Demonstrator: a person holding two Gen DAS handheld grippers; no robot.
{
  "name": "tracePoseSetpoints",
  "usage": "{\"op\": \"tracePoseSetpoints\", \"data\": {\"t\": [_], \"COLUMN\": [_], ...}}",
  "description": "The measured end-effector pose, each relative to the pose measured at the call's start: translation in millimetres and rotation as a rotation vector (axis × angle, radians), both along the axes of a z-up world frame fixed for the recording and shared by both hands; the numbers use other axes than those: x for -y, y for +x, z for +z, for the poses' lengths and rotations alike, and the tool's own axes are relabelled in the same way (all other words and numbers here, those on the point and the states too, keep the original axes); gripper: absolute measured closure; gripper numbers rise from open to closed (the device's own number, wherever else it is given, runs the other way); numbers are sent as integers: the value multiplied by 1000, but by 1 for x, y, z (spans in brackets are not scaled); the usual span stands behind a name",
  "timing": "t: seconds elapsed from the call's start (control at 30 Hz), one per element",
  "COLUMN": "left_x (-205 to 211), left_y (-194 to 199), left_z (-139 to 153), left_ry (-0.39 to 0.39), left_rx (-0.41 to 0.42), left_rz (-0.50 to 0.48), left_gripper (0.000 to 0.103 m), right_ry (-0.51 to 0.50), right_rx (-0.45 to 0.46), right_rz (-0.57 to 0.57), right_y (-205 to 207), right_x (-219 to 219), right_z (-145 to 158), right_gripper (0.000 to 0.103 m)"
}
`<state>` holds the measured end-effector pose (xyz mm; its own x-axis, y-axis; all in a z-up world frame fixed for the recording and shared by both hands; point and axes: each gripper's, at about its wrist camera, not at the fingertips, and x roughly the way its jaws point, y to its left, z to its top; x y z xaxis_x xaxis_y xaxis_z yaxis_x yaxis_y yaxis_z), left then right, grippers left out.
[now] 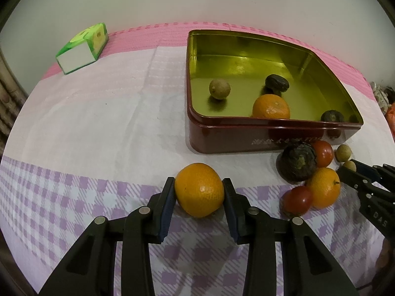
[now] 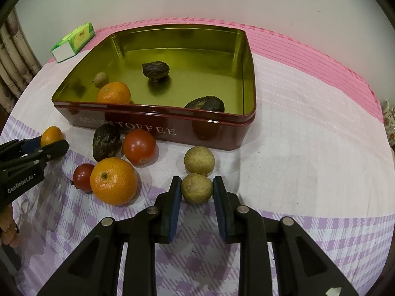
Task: Organize fruits
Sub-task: 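Lift and carry the tan fruits and orange over the tin with both grippers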
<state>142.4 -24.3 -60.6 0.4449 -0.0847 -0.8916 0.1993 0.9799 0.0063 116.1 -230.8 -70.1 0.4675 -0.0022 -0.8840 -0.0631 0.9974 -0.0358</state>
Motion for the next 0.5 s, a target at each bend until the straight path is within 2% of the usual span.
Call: {"op": "tracePoseSetpoints", "data": {"t": [0.5], "left_x": [6], "left_y": [-12], "left_z": [1], "left_ry": [-12], "left_rx": [-16], "left_rz": [-19], "left_gripper": [65], "right_ry": [24], "right_rx": [-21], "right_rz": [17], "right_y": [-6], "right_x": [-2], "right_z": [2], "right_gripper": [79]}}
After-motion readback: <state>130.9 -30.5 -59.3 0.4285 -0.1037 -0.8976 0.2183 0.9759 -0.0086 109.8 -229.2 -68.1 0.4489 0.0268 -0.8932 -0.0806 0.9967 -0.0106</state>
